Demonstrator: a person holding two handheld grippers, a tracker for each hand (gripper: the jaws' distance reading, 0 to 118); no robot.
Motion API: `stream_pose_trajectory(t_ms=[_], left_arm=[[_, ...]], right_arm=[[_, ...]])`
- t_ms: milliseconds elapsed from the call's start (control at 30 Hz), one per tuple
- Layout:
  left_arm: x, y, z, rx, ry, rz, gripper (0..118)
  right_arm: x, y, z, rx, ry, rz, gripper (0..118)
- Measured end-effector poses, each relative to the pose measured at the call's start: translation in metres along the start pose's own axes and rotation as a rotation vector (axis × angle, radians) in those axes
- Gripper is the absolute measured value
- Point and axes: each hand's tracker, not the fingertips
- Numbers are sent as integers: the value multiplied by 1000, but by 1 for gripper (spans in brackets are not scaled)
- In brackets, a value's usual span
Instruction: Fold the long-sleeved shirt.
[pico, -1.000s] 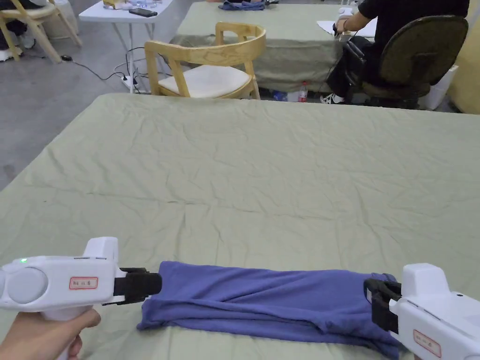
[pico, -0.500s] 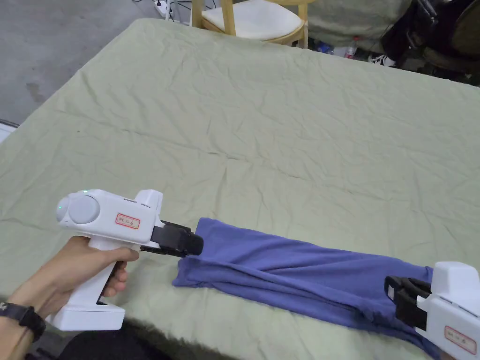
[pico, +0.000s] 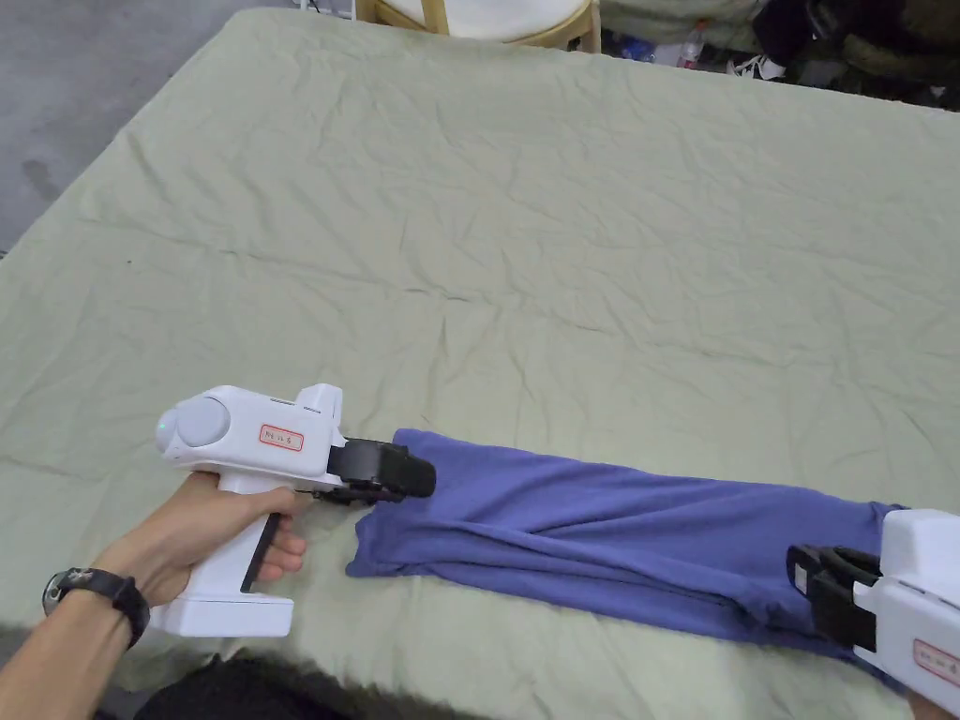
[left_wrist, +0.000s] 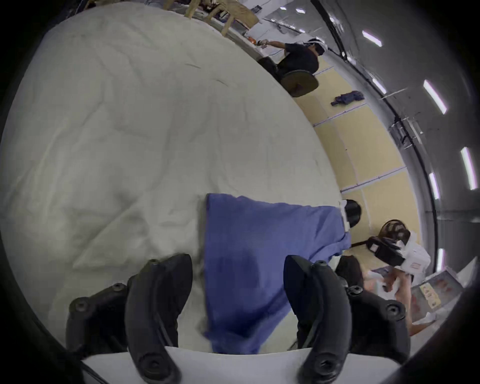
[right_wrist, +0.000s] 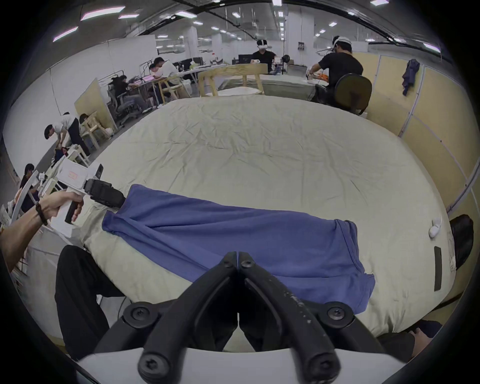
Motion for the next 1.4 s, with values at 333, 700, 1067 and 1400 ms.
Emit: stream_pose_trajectory(t_ms=[333, 700, 1067, 1400], left_arm=[[16, -3, -40, -24, -39, -29, 64], [43, -9, -36, -11, 267, -285, 6], [25, -2, 39, 102, 463, -207, 5], [91, -10, 41, 124, 437, -194, 5]], right_arm=[[1, -6, -6, -10, 26, -23, 0], [-1, -10, -7, 3, 56, -48, 0], [13, -9, 4, 64, 62, -99, 0], [45, -23, 11, 95, 76, -186, 0]])
